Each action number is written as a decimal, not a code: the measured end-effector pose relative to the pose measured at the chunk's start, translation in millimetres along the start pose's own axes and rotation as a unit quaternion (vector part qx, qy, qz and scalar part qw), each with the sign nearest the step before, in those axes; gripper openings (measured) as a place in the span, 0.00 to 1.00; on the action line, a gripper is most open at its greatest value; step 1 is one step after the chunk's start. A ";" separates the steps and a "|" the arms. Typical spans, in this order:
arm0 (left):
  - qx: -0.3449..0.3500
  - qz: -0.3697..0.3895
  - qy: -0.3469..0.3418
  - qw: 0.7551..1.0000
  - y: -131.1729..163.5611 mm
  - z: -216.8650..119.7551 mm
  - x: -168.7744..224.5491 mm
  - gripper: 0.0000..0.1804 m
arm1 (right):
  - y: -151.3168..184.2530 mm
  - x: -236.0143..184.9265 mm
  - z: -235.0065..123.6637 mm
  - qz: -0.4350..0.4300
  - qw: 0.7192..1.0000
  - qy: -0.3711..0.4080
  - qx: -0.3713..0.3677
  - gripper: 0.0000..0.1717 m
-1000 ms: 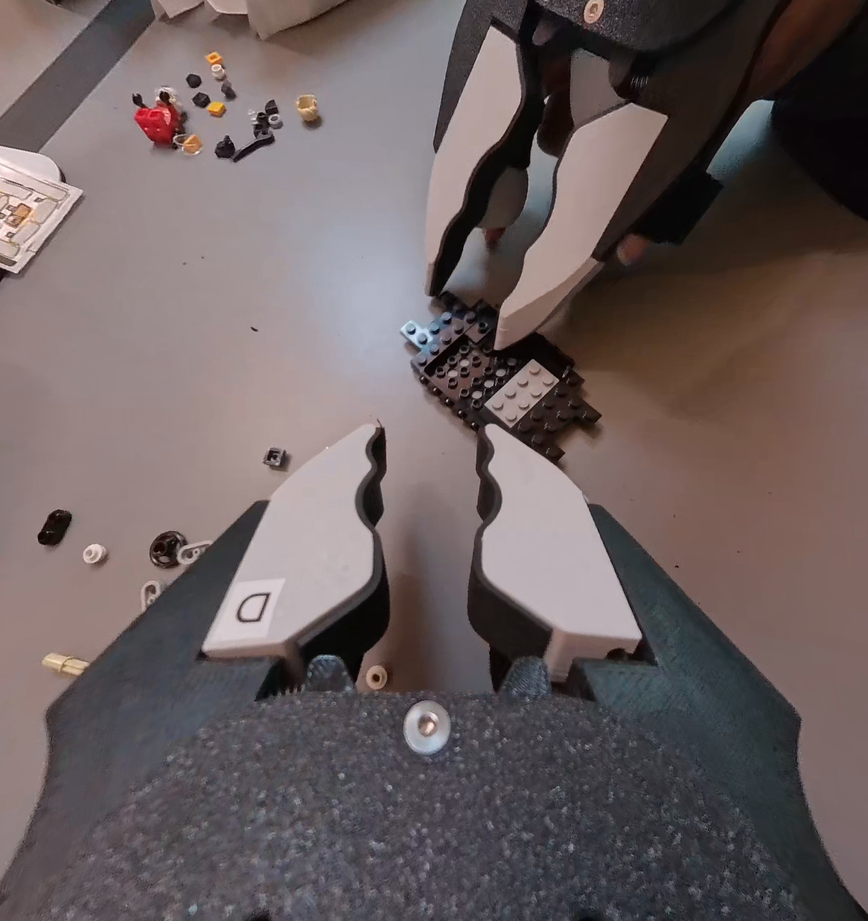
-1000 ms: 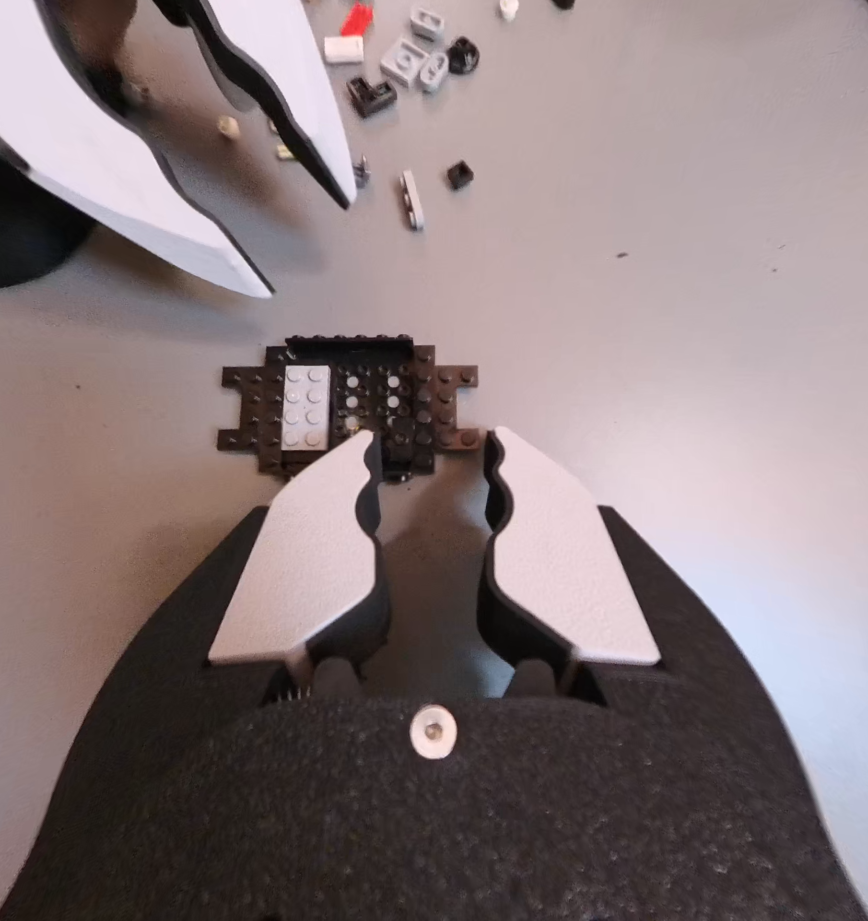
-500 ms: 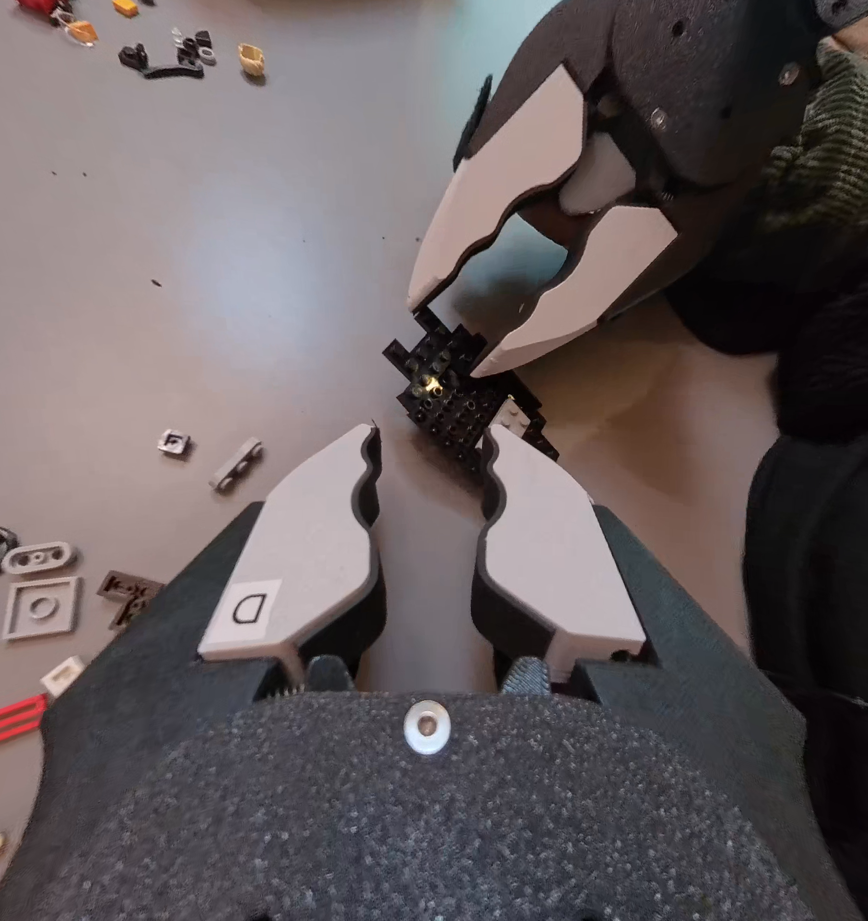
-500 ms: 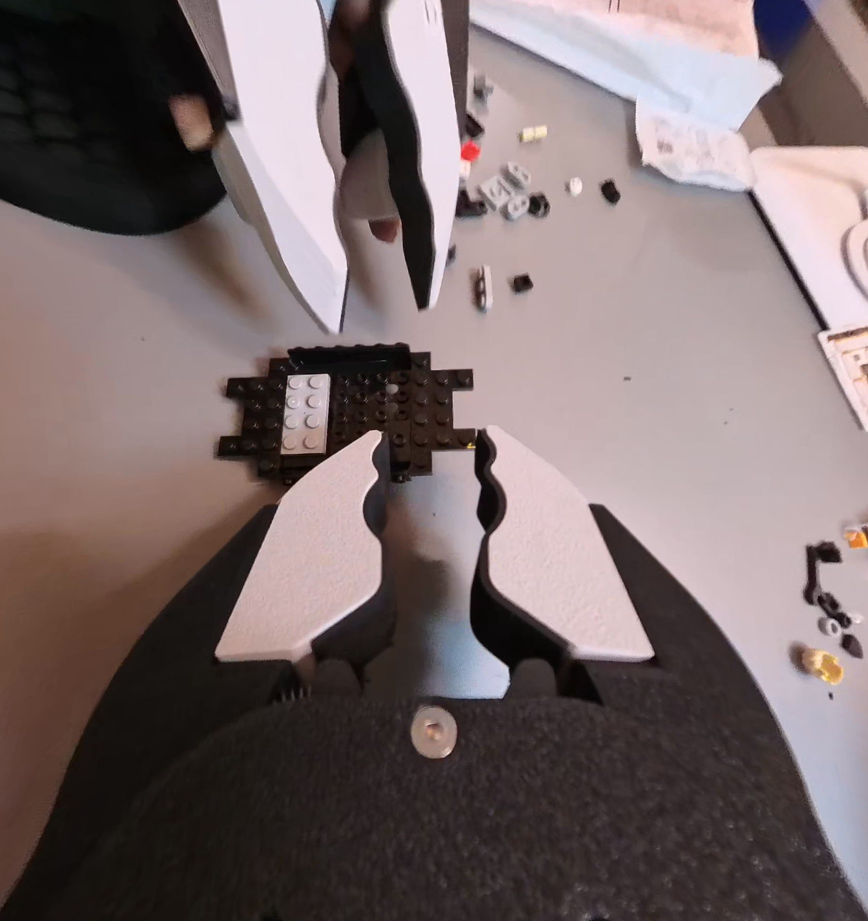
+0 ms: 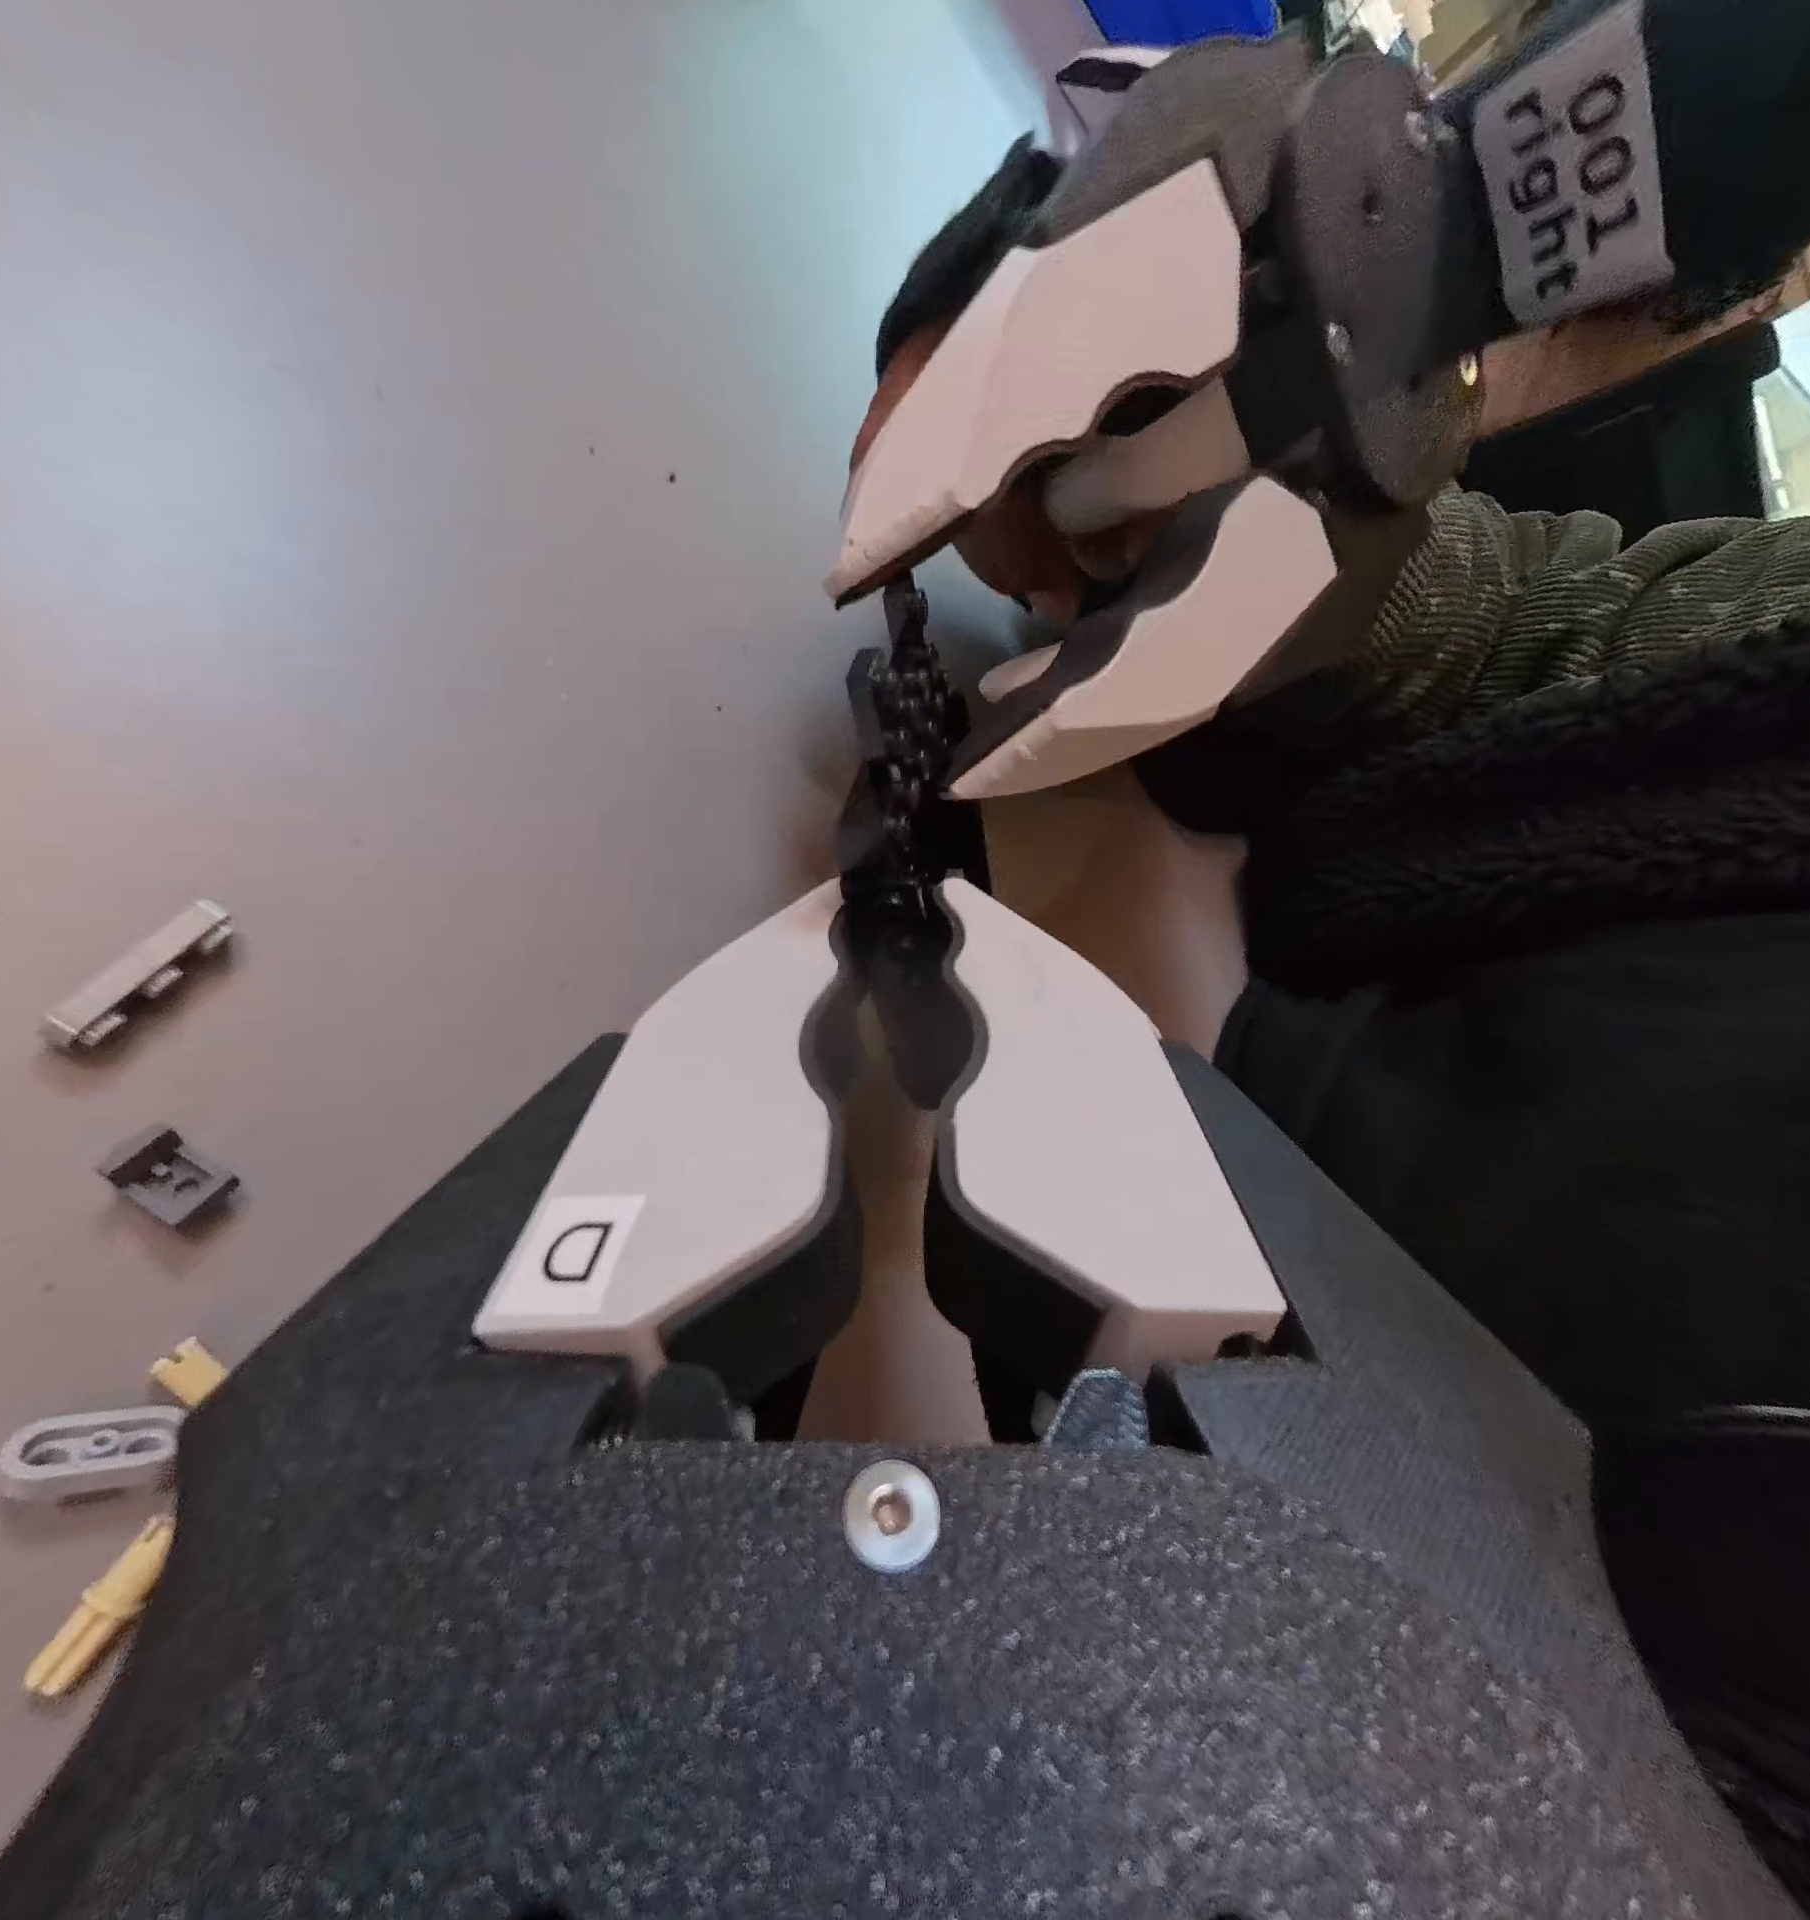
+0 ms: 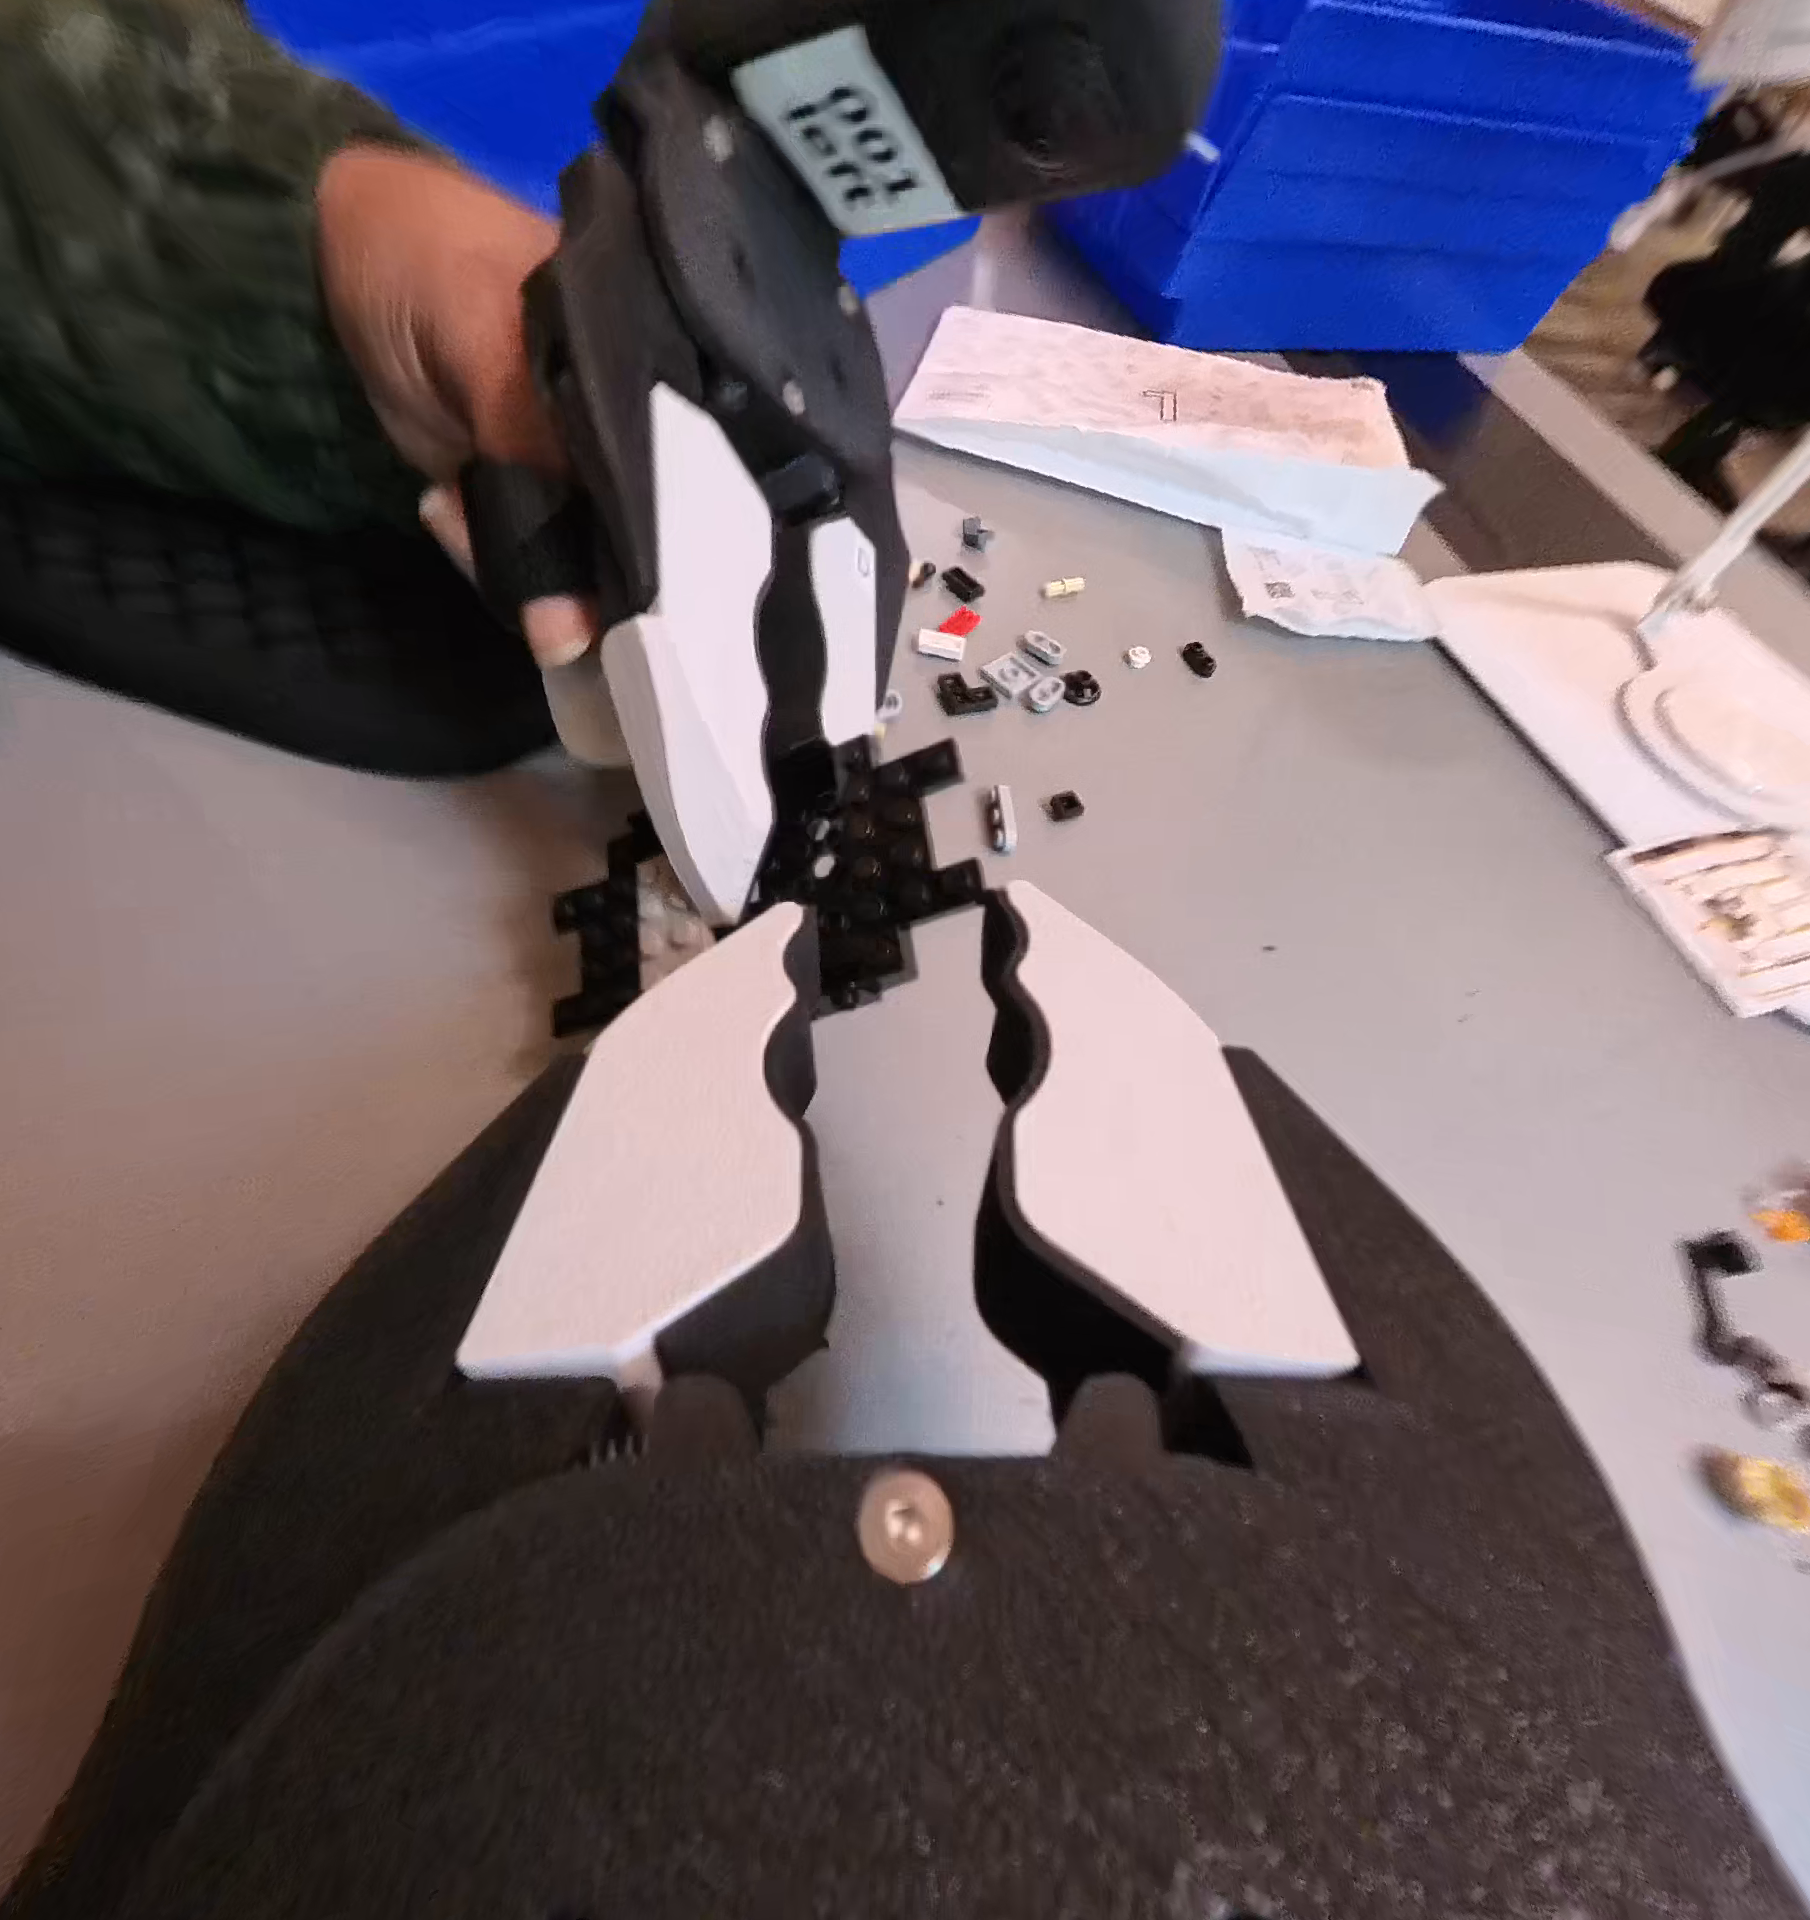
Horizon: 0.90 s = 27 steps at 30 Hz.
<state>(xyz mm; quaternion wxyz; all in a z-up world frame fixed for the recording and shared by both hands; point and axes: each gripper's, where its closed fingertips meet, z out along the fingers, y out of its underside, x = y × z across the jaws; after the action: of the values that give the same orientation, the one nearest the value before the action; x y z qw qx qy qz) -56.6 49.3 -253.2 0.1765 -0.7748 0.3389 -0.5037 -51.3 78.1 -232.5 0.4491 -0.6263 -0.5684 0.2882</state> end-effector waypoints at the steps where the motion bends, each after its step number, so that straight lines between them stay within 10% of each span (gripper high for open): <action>1: 0.005 0.006 -0.006 1.000 -2.0 -0.8 -0.2 0.06 | -0.7 -0.5 -0.4 0.032 0.999 -0.016 0.008 0.13; 7: 0.008 -0.007 -0.018 1.000 -3.0 -2.8 -4.7 0.05 | 0.2 -1.0 3.0 0.088 0.996 -0.032 0.011 0.10; 18: 0.019 -0.093 0.020 0.995 -4.0 -2.6 -9.9 0.05 | 3.3 1.8 11.4 -0.331 0.921 0.178 -0.105 0.05; 27: -0.015 -0.066 -0.018 0.998 4.7 3.3 -15.5 0.06 | 14.0 2.0 17.1 -0.292 0.932 0.170 -0.129 0.03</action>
<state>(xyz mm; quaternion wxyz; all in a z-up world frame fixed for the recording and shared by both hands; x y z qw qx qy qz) -59.3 56.7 -267.7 0.1377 -0.8067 0.2914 -0.4953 -59.5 84.8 -252.1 0.5188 -0.5247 -0.6737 -0.0417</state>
